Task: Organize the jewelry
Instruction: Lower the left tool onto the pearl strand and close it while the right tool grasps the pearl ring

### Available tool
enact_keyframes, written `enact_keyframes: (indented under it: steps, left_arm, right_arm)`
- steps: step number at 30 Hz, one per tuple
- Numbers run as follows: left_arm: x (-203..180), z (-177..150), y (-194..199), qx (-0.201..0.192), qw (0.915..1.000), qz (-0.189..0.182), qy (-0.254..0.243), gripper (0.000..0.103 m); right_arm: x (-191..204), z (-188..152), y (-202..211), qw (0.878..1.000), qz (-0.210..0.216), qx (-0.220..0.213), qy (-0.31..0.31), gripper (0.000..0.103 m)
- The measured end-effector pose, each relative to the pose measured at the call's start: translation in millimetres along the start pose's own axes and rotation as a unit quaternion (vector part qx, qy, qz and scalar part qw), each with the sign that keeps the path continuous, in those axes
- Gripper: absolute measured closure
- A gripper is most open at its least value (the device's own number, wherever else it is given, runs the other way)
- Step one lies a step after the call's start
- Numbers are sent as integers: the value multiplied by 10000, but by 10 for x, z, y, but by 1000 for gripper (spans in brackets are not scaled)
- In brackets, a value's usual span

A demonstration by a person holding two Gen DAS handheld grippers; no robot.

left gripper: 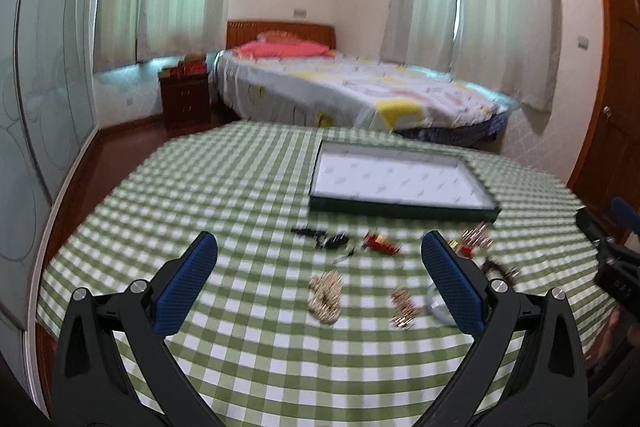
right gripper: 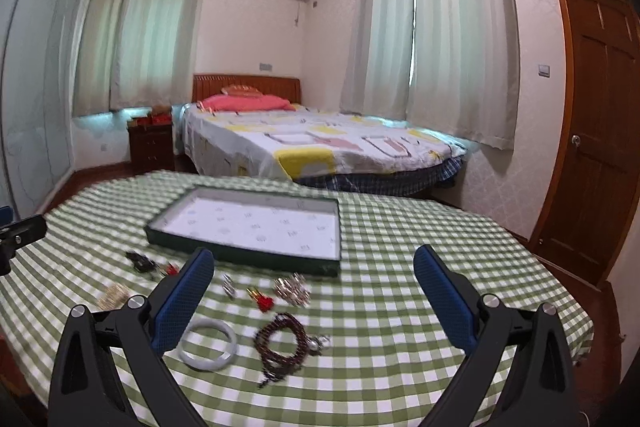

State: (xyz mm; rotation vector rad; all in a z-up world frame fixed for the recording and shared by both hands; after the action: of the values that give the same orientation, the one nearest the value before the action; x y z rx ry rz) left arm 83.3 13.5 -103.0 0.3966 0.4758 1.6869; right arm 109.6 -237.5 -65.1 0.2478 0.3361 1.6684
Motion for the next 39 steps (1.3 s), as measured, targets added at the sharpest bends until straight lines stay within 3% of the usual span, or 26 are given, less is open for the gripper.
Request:
enact_keyframes:
  steps: [5, 10, 13, 26, 32, 36, 39]
  left_arm:
    - [83, -273, -412, 615, 9979, -16, 203, 3]
    - [50, -397, -680, 802, 9966, -22, 160, 4]
    - [-41, -460, -846, 952, 9955, -22, 17, 17]
    - [-181, -612, -1251, 1458, 9891, -98, -155, 39]
    - [-160, -643, -1264, 1415, 9897, 78, -212, 54]
    - [-137, -645, -1259, 1378, 9901, 143, -237, 73]
    - [-97, -643, -1253, 1371, 9904, 121, -139, 79]
  right_arm:
    - [-124, -265, -260, 9993, -23, 350, -93, 5]
    - [-213, -448, -458, 9977, -7, 633, -224, 5]
    - [-232, -538, -546, 9963, 36, 807, -294, 5]
    - [-309, -704, -754, 9924, 42, 1149, -430, 5]
    - [-329, -739, -820, 9906, 47, 1264, -527, 5]
    - [-376, -786, -869, 9887, 17, 1375, -603, 5]
    - [-444, -787, -875, 9876, -27, 1366, -779, 6]
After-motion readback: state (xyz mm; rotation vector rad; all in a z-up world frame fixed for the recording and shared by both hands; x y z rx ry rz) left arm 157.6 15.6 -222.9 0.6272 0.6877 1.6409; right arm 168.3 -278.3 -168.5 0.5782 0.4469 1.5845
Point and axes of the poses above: each gripper's, at about its wrist camera, not at the fingertips, and y roughly against the way its jaws point, x to its left, z to its top, the point moved 6 cm from there along -y, roughly the way its jaws point, and after that the axes turned 7 degrees about z, right-handed, at the moved point
